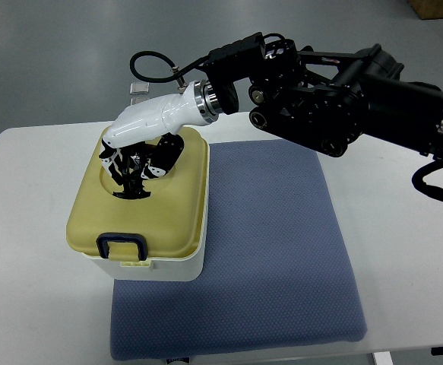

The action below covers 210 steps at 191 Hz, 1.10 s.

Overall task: Open white storage box with right hand
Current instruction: 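Close the right hand's fingers around the black handle on the yellow lid, then lift the yellow lid off the box with the right hand onto the mat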

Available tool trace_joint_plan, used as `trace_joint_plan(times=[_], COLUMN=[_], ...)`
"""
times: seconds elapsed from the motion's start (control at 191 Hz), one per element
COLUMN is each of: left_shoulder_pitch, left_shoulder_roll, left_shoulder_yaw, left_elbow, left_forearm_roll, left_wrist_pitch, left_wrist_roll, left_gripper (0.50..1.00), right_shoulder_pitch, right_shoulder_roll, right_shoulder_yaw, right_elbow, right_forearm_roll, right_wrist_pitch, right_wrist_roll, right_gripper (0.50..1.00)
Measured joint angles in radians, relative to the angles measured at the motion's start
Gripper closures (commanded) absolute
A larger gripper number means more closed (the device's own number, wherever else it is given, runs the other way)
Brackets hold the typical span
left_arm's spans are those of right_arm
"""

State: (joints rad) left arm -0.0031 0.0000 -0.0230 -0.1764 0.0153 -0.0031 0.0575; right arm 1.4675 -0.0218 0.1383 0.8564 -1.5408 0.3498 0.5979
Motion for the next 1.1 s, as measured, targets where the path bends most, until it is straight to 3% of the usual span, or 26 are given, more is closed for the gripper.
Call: trace_joint_plan(times=[0.488, 1.101], left_shoulder_pitch=[0.0, 0.0], left_shoulder_roll=[0.0, 0.0], left_shoulder_yaw=[0.0, 0.0], left_elbow=[0.0, 0.0], left_forearm_roll=[0.0, 0.0], left_wrist_pitch=[0.0, 0.0], left_wrist_roll=[-0.001, 0.0], left_gripper=[0.5, 0.5], right_shoulder_pitch=[0.013, -0.086], right_shoulder_roll=[-0.073, -0.213], right_shoulder_yaw=[0.112, 0.122], right_elbow=[-0.018, -0.155], right_forearm_roll=[0.019, 0.046], right_wrist_pitch=[0.014, -0.019], right_wrist_roll=[0.0, 0.001], right_gripper=[1.0, 1.0])
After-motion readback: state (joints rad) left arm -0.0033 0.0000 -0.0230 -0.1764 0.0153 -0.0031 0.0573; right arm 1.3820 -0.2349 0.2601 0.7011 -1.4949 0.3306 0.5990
